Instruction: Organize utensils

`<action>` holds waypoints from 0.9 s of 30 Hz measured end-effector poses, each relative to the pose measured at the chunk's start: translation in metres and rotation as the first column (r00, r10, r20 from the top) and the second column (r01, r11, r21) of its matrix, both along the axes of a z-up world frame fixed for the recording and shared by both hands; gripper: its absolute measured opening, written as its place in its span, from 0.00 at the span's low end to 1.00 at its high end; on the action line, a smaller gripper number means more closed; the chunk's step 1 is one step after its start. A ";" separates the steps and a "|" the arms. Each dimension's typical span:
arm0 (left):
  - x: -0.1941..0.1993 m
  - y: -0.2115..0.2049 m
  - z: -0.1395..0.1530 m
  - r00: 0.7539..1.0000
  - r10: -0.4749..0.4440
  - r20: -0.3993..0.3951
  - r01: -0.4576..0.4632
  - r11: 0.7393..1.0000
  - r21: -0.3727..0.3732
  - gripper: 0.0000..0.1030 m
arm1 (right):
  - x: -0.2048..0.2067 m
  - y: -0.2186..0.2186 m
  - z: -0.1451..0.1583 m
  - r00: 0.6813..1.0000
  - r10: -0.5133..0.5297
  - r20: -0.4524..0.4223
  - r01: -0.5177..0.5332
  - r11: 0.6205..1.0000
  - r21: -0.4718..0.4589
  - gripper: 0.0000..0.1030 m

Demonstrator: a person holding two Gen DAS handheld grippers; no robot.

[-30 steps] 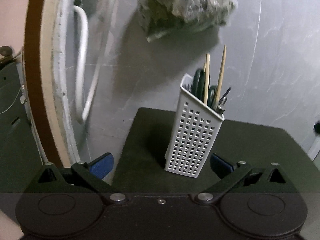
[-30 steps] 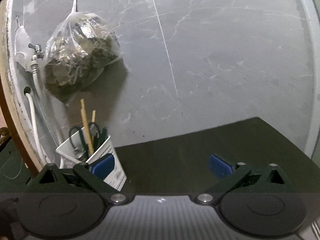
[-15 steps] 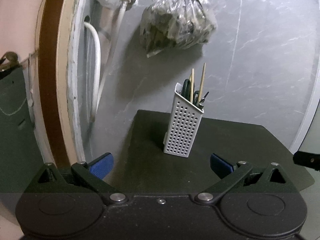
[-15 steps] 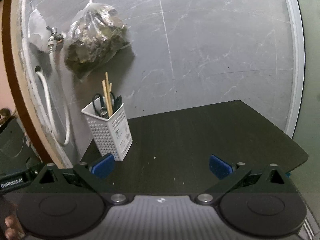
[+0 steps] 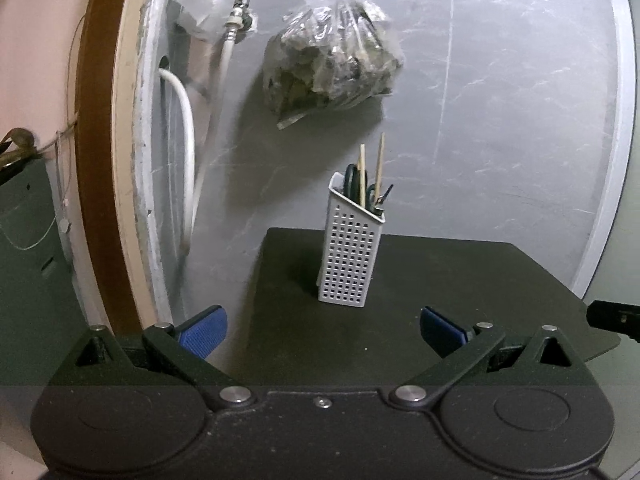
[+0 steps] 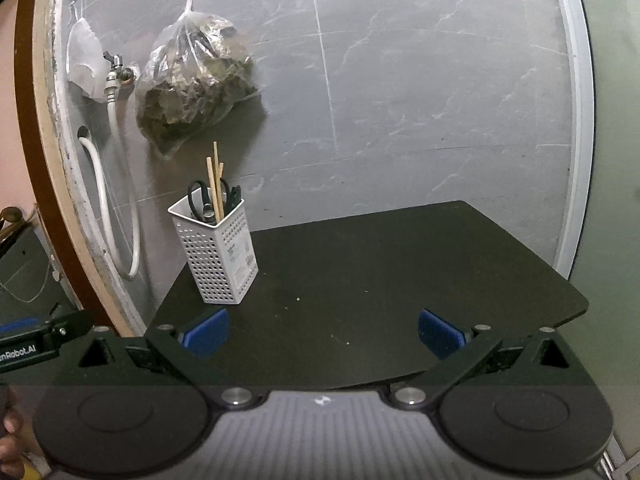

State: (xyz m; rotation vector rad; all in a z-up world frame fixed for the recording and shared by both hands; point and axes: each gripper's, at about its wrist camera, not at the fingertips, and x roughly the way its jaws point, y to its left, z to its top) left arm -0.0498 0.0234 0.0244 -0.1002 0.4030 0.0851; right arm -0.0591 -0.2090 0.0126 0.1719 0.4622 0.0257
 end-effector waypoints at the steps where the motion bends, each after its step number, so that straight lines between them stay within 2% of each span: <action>1: -0.001 -0.001 0.000 1.000 0.000 0.002 0.000 1.000 -0.001 0.99 | -0.002 -0.001 -0.001 1.000 0.000 0.002 0.000 1.000 -0.001 1.00; 27: -0.010 -0.020 0.001 1.000 -0.025 0.018 0.024 0.999 0.027 0.99 | -0.018 -0.015 -0.003 1.000 -0.008 0.003 0.008 1.000 -0.006 1.00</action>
